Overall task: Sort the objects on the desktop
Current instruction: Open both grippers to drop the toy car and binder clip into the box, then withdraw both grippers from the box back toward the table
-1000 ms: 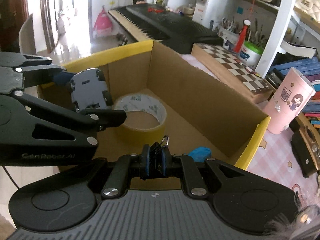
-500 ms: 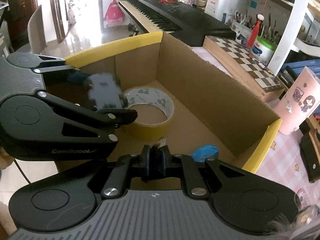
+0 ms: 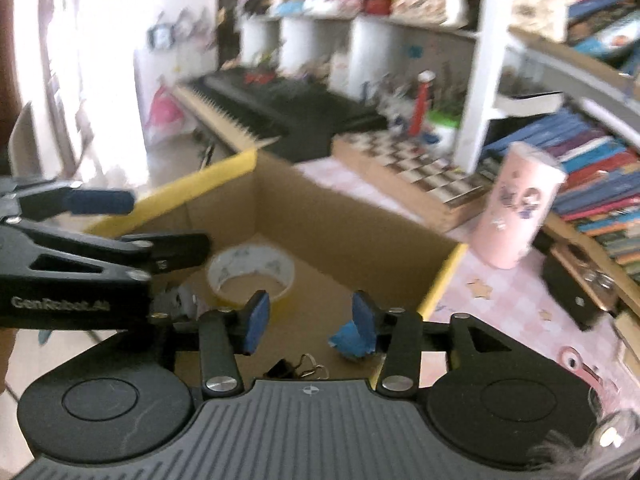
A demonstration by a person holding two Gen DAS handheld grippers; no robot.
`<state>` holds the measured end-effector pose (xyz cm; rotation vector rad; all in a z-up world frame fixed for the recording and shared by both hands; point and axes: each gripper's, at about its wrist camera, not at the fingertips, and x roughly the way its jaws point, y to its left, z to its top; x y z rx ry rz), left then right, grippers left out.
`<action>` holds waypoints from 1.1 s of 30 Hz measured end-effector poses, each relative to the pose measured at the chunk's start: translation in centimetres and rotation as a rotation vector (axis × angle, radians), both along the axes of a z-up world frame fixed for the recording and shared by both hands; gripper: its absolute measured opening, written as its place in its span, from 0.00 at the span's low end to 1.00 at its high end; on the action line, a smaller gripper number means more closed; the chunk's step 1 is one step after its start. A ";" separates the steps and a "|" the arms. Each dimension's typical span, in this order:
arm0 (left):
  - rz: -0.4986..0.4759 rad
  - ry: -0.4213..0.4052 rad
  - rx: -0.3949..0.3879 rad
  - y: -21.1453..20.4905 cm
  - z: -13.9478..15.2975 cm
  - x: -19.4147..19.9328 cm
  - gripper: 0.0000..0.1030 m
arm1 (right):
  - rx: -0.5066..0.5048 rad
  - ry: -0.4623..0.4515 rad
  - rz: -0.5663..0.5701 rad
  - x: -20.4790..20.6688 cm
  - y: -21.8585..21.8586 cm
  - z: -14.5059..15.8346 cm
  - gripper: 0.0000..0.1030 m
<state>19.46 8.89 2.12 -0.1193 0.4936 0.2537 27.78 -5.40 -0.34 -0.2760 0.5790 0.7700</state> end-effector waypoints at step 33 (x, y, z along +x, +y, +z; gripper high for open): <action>-0.042 0.032 -0.006 -1.4 -2.0 -13.7 0.84 | 0.008 -0.071 -0.354 -15.6 -4.9 -1.0 0.66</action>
